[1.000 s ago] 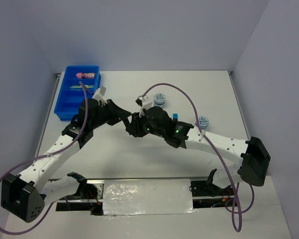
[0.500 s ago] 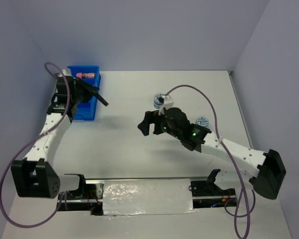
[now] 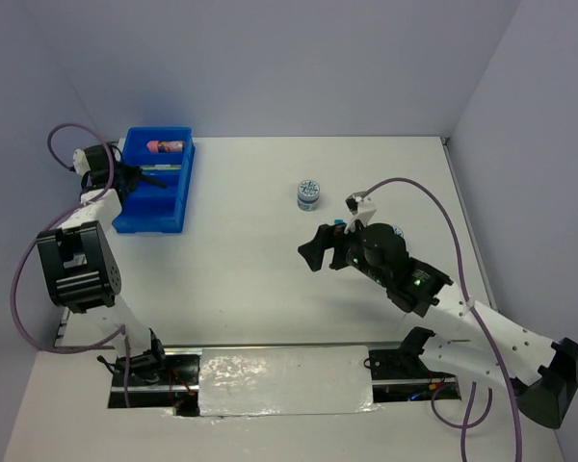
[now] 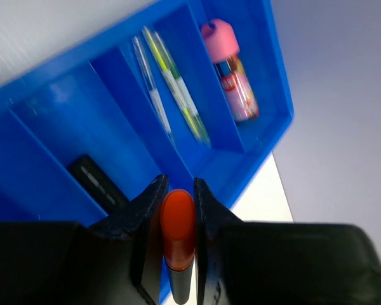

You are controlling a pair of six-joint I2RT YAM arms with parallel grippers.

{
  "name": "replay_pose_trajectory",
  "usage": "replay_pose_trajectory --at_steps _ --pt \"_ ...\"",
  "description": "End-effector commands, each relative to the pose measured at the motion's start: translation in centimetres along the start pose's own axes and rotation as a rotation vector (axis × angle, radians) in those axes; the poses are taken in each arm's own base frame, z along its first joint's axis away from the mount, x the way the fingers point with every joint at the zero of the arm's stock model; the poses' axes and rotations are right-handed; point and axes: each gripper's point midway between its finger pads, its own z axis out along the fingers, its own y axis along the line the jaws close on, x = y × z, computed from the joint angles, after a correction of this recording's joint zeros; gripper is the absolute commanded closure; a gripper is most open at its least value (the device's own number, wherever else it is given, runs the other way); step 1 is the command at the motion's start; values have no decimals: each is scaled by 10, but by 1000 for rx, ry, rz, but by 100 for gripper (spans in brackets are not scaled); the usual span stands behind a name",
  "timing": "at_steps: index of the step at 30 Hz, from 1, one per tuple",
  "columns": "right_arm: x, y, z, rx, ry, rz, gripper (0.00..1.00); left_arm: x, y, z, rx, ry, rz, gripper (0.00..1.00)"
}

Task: Sort the stationery into containers
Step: Place the pen in the storage box, then pick up the pen from the center of the board.

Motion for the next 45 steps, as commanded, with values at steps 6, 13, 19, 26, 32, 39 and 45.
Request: replay_pose_trajectory --at_steps 6,13,19,26,32,39,45 --pt "-16 -4 -17 -11 -38 -58 0 -32 -10 25 49 -149 -48 85" --pt "-15 0 -10 -34 -24 -63 0 -31 -10 32 56 -145 -31 37" --pt "-8 -6 -1 -17 1 -65 0 -24 5 32 34 -130 -66 34" --pt "24 -96 31 350 225 -2 0 -51 -52 -29 36 -109 -17 3" --pt "39 -159 50 578 336 29 1 -32 -68 -133 124 -44 132 1" --pt "57 -183 85 594 445 37 19 41 -35 -226 333 55 382 1" --pt "69 -197 105 620 510 51 31 73 7 -248 329 159 522 1"
